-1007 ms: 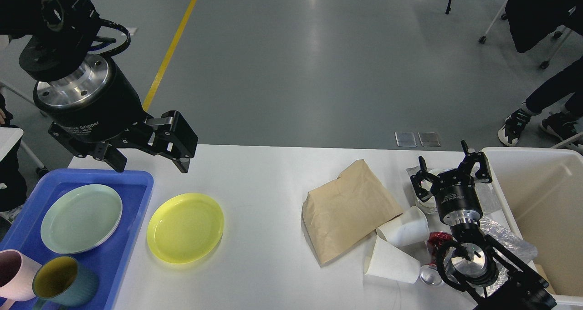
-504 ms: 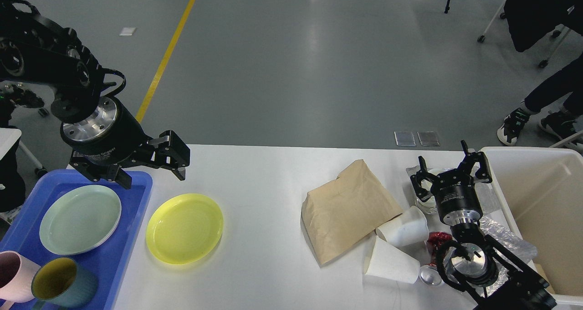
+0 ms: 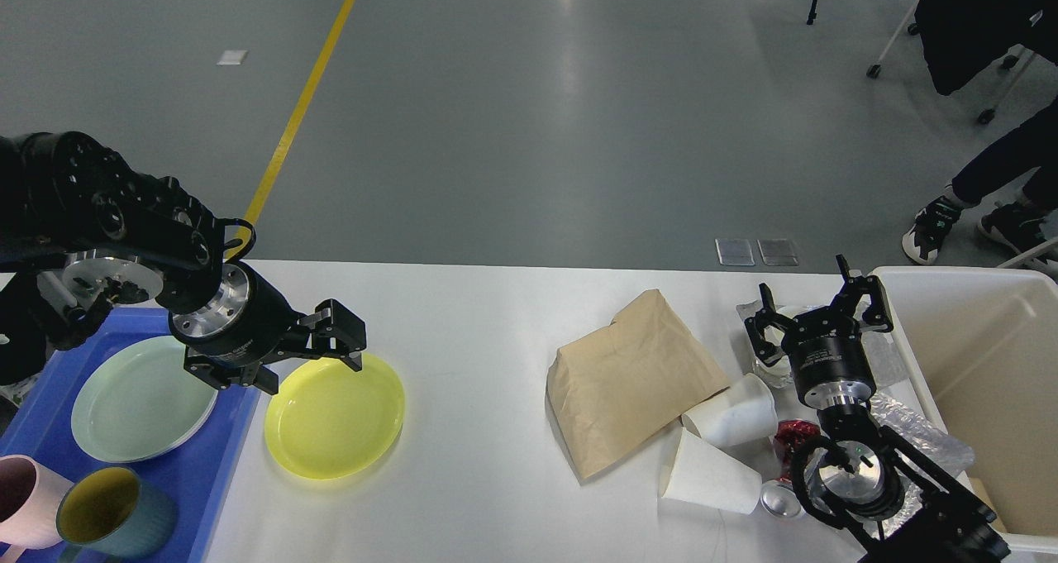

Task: Tidy desktop
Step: 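Raise the left gripper and move it over the yellow plate, then grasp the rim of the yellow plate with the left gripper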

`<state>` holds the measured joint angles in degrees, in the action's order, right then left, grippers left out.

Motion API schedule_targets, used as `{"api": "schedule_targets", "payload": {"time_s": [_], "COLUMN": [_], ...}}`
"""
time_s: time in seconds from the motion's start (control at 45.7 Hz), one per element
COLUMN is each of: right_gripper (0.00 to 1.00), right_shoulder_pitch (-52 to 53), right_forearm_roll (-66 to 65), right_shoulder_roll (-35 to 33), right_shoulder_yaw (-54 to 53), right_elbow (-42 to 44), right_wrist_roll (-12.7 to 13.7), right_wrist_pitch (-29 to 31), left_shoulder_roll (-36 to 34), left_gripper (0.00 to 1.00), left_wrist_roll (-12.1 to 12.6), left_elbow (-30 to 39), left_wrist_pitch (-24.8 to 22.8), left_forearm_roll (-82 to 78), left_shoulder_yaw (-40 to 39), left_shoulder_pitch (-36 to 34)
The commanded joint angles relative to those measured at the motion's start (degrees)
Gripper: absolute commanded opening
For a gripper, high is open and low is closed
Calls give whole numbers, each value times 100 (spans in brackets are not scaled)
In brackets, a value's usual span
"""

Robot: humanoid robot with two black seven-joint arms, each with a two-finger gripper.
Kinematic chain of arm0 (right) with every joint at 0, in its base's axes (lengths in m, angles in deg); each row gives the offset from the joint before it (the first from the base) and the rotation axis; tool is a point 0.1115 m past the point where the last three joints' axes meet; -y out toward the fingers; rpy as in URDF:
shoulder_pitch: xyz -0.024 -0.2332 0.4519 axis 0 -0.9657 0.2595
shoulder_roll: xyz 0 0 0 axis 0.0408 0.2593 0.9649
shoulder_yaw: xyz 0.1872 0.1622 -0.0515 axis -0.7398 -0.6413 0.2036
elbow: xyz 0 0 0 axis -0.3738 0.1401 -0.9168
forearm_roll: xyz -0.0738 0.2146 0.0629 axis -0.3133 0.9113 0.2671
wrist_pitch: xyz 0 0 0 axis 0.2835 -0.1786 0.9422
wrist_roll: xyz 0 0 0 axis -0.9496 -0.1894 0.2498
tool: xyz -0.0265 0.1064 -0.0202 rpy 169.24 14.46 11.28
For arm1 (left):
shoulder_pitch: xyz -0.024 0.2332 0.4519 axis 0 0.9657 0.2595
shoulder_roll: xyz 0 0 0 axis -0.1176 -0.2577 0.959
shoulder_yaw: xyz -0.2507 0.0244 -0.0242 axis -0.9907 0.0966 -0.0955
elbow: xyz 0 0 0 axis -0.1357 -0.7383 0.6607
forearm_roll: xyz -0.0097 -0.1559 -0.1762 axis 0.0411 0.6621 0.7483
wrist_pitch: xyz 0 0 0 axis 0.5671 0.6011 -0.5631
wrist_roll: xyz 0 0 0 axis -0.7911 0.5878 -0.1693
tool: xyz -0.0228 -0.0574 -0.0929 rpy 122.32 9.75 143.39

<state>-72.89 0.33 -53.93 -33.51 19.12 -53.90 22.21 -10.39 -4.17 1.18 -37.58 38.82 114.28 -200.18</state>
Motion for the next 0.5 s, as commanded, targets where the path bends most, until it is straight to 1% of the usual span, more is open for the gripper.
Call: {"api": "schedule_targets", "payload": {"time_s": [0.0, 0.066, 0.109, 0.197, 0.241, 0.285, 0.372, 0.438, 0.482], "right_gripper": [100, 100, 100, 100, 100, 100, 100, 100, 100], "right_shoulder_pitch": [0, 0, 0, 0, 0, 0, 0, 0, 0], "right_forearm_roll": [4, 4, -5, -5, 4, 4, 4, 4, 4], "right_shoulder_roll": [1, 1, 1, 1, 1, 1, 1, 1, 1], "right_shoulder_yaw": [-3, -3, -3, -3, -3, -3, -3, -3, -3], "right_elbow": [1, 1, 1, 1, 1, 1, 1, 1, 1], "right_wrist_roll": [0, 0, 0, 0, 0, 0, 0, 0, 0], "right_wrist_pitch": [0, 0, 0, 0, 0, 0, 0, 0, 0], "left_shoulder_roll": [7, 34, 34, 77, 156, 227, 262, 157, 139], "left_gripper": [96, 96, 94, 94, 94, 94, 94, 94, 94], "left_wrist_roll": [-25, 1, 19, 54, 63, 63, 159, 317, 379], "left_elbow": [-105, -184, -350, -702, -738, -738, -843, -896, -896], "left_wrist_pitch": [213, 275, 467, 1239, 1661, 1952, 2191, 2208, 2235], "left_forearm_roll": [52, 201, 481, 1377, 1834, 2230, 2802, 3075, 3102], "left_shoulder_yaw": [-238, -397, -450, -494, -494, -520, -617, -740, -836], "left_shoulder_pitch": [539, 697, 960, 1532, 1752, 1954, 2358, 2587, 2701]}}
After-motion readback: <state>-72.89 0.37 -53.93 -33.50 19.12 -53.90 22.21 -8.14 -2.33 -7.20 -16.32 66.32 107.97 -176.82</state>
